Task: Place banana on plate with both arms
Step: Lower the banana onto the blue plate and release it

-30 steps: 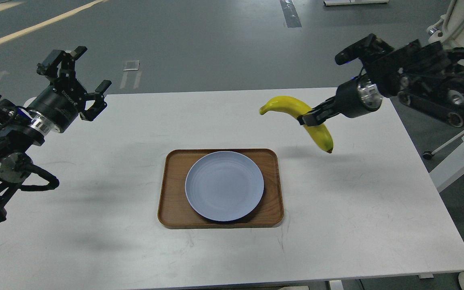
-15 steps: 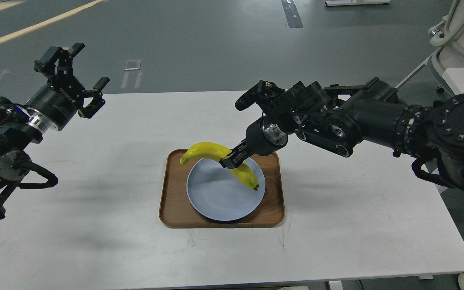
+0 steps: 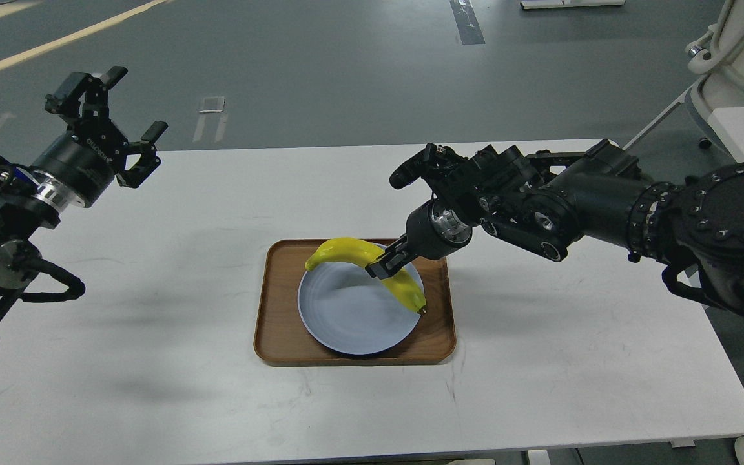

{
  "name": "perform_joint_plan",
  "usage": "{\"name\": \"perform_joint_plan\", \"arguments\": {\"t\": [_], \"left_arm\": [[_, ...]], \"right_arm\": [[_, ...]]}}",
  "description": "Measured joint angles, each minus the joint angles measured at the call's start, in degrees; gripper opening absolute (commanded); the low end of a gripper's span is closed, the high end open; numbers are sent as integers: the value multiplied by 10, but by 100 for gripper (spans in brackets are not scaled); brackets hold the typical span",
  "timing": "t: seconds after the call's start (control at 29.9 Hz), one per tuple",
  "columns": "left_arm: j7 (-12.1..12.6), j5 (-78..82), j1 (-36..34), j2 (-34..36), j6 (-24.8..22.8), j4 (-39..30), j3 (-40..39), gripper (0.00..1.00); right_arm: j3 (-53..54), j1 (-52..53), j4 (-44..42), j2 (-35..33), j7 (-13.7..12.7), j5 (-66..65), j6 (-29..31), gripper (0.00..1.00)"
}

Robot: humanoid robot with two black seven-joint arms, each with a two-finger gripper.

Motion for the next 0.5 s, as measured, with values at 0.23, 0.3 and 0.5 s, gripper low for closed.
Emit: {"name": "perform_joint_plan", "arguments": {"t": [0.23,0.3,0.5], "left_arm": [[0,0,0,1,0,0,0,98],[0,0,0,1,0,0,0,98],[0,0,-1,-1,0,0,0,98]], "right_arm": [[2,4,0,0,0,16,0,99],[10,9,-1,-6,0,28,0,99],[107,23,-17,-105,0,151,0,99]]}}
